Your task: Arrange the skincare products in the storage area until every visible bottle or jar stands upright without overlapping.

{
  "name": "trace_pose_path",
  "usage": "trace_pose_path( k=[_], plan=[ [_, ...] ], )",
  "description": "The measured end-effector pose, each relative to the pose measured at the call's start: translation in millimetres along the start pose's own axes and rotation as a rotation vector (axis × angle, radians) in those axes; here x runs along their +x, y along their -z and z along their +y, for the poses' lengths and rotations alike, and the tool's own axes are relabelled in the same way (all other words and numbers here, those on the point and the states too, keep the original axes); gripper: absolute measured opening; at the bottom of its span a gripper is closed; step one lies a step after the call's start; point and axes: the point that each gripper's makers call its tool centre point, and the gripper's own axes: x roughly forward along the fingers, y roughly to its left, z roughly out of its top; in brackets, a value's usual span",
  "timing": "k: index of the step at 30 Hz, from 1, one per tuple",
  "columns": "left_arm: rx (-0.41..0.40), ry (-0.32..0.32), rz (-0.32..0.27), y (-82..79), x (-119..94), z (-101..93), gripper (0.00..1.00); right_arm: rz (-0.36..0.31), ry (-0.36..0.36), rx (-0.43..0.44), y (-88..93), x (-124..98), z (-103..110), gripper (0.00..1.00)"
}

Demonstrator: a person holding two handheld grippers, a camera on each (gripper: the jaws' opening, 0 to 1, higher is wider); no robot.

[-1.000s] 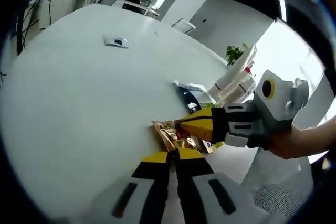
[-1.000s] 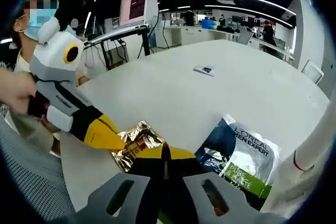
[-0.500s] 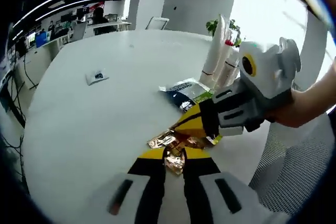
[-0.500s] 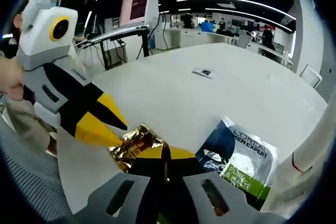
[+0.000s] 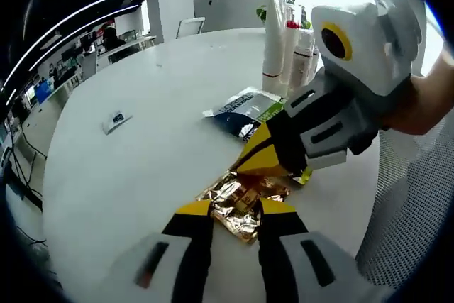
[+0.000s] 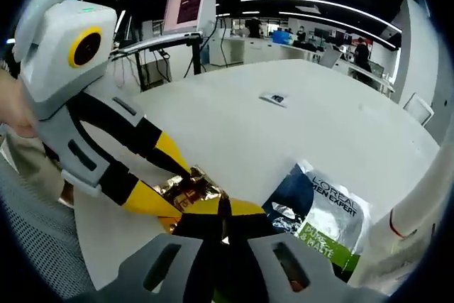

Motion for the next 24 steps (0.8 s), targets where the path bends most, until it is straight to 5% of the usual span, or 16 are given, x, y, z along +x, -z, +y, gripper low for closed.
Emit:
trace_pose_path(
  k=[3,8,24],
  plan=[
    [0.011,0.01,-0.001,-0.8,-1.5,-2.1,0.22,-0.011,0.011,0.009,-1.8,-0.1,-1.9,0.07],
    [0.014,0.009,-0.006,-0.5,-0.7,-2.1,0.23,-0.059,0.016,-0.092,-15.8,-13.3,-0.2,0.19],
    [0.003,-0.008,0.005,-4.7,-5.7,-5.1,0.28,-0.046,0.031,-0.137,-10.6,-37.9,-13.3,0.26]
  ],
)
